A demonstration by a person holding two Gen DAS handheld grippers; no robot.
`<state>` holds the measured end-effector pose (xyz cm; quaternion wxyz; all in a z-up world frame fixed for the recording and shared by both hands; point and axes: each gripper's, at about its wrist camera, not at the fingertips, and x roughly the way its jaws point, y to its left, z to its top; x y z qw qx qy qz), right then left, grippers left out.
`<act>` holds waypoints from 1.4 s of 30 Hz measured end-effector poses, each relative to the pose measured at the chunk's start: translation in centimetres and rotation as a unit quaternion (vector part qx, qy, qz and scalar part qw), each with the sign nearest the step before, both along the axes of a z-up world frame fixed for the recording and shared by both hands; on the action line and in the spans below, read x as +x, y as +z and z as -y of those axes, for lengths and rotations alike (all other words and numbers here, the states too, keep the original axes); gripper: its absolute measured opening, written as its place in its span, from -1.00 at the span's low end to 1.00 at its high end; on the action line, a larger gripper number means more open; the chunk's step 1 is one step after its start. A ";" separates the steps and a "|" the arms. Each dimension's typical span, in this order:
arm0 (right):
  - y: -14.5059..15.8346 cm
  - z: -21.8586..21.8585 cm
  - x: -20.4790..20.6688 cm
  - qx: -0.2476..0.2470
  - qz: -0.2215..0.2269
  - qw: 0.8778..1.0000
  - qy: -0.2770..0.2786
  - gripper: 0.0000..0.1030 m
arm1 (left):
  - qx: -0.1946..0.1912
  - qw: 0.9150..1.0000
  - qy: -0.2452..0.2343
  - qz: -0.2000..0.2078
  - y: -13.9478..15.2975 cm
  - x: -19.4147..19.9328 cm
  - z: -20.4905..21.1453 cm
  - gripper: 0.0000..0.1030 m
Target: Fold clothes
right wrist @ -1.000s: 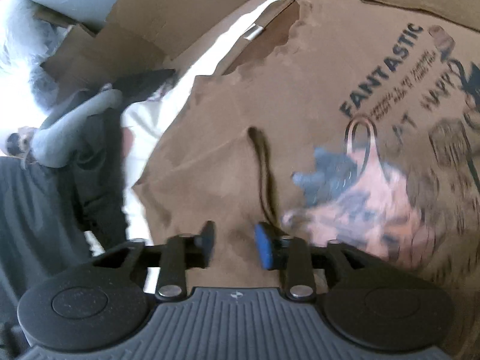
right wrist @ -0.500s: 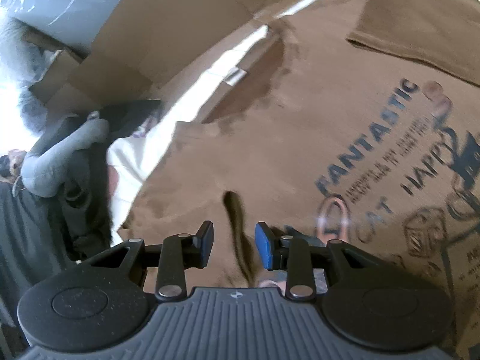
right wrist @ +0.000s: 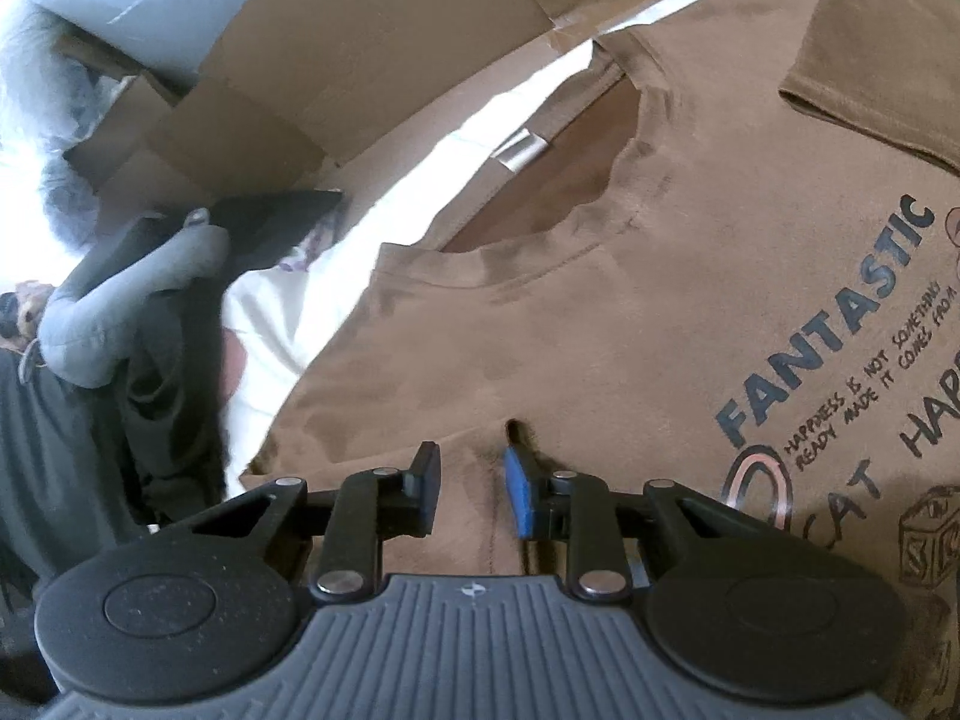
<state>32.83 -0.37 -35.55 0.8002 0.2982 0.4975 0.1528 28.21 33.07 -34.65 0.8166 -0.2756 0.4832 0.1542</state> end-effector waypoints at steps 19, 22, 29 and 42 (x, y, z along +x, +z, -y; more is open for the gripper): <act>0.6 1.6 0.1 -0.050 -0.006 0.999 -0.003 -0.66 | 0.045 0.997 0.066 0.009 -0.4 0.8 -3.6 -0.73; 2.2 2.6 0.0 -0.063 0.005 0.998 0.009 -0.66 | 0.032 0.997 0.070 0.016 0.2 0.5 -3.9 -0.73; 7.3 6.3 -0.4 -0.141 0.054 0.987 0.056 -0.66 | 0.009 0.998 0.063 0.027 1.8 -0.4 -2.9 -0.72; 12.9 17.3 -4.5 -0.225 0.080 0.968 0.084 -0.26 | 0.030 0.999 0.033 0.023 4.2 -2.5 1.6 -0.27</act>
